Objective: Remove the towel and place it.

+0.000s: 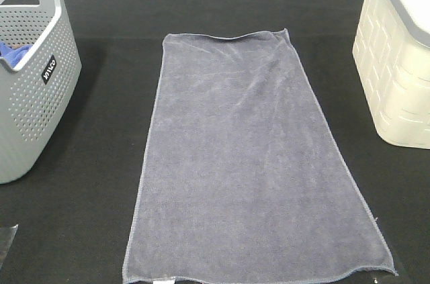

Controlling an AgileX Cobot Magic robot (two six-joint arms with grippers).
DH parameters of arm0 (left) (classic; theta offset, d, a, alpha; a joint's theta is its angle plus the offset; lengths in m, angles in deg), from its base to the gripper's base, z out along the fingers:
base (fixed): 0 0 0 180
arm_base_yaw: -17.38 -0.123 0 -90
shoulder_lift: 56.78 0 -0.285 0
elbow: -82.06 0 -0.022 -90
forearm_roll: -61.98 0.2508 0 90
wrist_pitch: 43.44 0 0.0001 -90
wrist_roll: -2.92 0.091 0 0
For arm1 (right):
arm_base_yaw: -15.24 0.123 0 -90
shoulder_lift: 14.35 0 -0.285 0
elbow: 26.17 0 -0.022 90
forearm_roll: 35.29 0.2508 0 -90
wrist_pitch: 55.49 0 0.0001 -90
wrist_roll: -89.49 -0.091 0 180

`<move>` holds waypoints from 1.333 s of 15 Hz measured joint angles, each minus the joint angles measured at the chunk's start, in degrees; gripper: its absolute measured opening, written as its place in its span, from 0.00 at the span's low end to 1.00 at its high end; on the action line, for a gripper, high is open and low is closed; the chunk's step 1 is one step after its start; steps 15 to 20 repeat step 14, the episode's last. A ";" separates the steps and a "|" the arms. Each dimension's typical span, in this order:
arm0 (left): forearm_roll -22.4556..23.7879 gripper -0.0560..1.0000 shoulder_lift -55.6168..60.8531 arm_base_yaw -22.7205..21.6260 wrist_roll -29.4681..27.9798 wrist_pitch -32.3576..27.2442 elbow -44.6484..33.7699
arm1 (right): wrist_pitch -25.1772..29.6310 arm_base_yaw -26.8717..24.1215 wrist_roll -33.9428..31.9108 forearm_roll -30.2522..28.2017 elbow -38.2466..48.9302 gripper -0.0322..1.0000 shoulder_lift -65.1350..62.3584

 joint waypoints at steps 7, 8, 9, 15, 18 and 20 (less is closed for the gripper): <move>0.00 0.72 0.00 0.00 0.00 0.00 0.00 | 0.00 0.00 0.00 0.00 0.00 0.55 0.00; 0.00 0.72 0.00 0.00 0.00 0.00 0.00 | 0.00 0.00 0.00 0.00 0.00 0.55 0.00; 0.00 0.72 0.00 0.00 0.00 0.00 0.00 | 0.00 0.00 0.00 0.00 0.00 0.55 0.00; 0.00 0.72 0.00 0.00 0.00 0.00 0.00 | 0.00 0.00 0.00 0.00 0.00 0.55 0.00; 0.00 0.72 0.00 0.00 0.00 0.00 0.00 | 0.00 0.00 0.00 0.00 0.00 0.55 0.00; 0.00 0.72 0.00 0.00 0.00 0.00 0.00 | 0.00 0.00 0.00 0.00 0.00 0.55 0.00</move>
